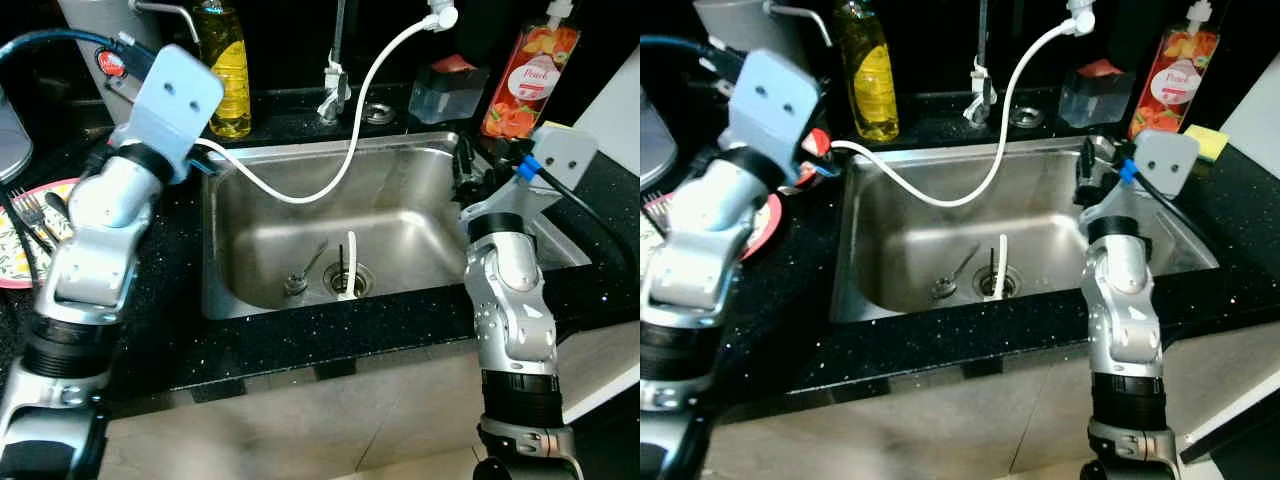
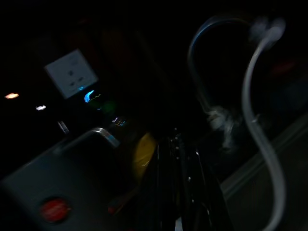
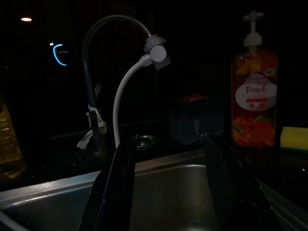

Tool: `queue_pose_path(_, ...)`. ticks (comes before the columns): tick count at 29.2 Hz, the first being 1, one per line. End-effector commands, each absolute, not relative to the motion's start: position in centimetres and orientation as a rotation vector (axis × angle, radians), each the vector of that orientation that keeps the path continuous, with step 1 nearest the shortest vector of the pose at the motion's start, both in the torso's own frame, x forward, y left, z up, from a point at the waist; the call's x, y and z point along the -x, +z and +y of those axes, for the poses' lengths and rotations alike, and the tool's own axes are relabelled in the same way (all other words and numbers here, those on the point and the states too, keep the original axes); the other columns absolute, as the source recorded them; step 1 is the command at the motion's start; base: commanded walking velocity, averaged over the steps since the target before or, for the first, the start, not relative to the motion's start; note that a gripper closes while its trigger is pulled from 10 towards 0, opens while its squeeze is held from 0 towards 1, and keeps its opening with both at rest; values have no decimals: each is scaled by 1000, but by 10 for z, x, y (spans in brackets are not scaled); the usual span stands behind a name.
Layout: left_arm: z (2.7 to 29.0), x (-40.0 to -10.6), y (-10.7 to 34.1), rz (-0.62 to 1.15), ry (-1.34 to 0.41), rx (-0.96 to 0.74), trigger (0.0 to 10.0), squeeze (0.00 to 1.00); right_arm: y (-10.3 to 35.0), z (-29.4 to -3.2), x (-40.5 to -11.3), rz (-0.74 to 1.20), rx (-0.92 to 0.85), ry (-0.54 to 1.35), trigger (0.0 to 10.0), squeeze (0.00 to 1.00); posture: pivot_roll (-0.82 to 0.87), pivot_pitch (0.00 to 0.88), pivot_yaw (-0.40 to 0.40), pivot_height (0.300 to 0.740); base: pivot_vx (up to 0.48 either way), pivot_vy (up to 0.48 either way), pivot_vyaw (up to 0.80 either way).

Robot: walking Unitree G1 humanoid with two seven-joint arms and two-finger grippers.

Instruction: Kitchen organization

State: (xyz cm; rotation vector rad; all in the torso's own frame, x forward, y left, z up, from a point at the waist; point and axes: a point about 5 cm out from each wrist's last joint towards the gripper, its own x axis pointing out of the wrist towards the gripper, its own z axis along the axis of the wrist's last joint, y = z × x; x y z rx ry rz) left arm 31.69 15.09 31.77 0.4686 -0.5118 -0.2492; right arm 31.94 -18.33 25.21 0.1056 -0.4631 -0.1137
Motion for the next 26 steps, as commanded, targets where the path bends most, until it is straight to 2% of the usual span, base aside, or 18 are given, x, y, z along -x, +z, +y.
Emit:
queue_pose_path(1,147,-313,325,-532,-298,-368,10000,0,252,-185,-320,-459,-107,-121,10000,0,107,0,-18,740,0,0,0)
queue_pose_path(3,144,-312,325,-526,-325,-316,10000,0,252,-185,-320,-458,-107,-119,10000,0,107,0,-18,740,0,0,0)
queue_pose_path(4,138,-312,318,-471,-387,-226,10000,0,251,-185,-319,-456,-108,-120,10000,0,107,0,-18,740,0,0,0)
queue_pose_path(6,133,-315,308,-394,-431,-185,10000,0,251,-185,-319,-455,-110,-123,10000,0,106,0,-15,740,0,0,0)
queue_pose_path(13,128,-328,281,-228,-415,-226,10000,0,250,-185,-318,-453,-107,-123,10000,0,98,0,-11,740,0,0,0)
queue_pose_path(14,128,-328,279,-221,-415,-246,10000,59,250,-185,-318,-453,-107,-124,10000,0,98,0,-11,740,0,0,0)
queue_pose_path(15,126,-328,278,-219,-420,-260,10000,1000,250,-185,-318,-453,-108,-127,10000,0,98,0,-11,740,0,0,0)
queue_pose_path(22,123,-321,284,-253,-464,-181,10000,1000,250,-186,-317,-451,-107,-127,10000,0,97,0,-9,740,0,0,0)
queue_pose_path(23,125,-319,291,-287,-448,-149,10000,0,249,-186,-317,-450,-108,-127,10000,0,100,0,-12,740,0,0,0)
queue_pose_path(26,130,-320,296,-312,-409,-141,10000,0,250,-186,-318,-451,-109,-128,10000,0,100,0,-12,740,0,0,0)
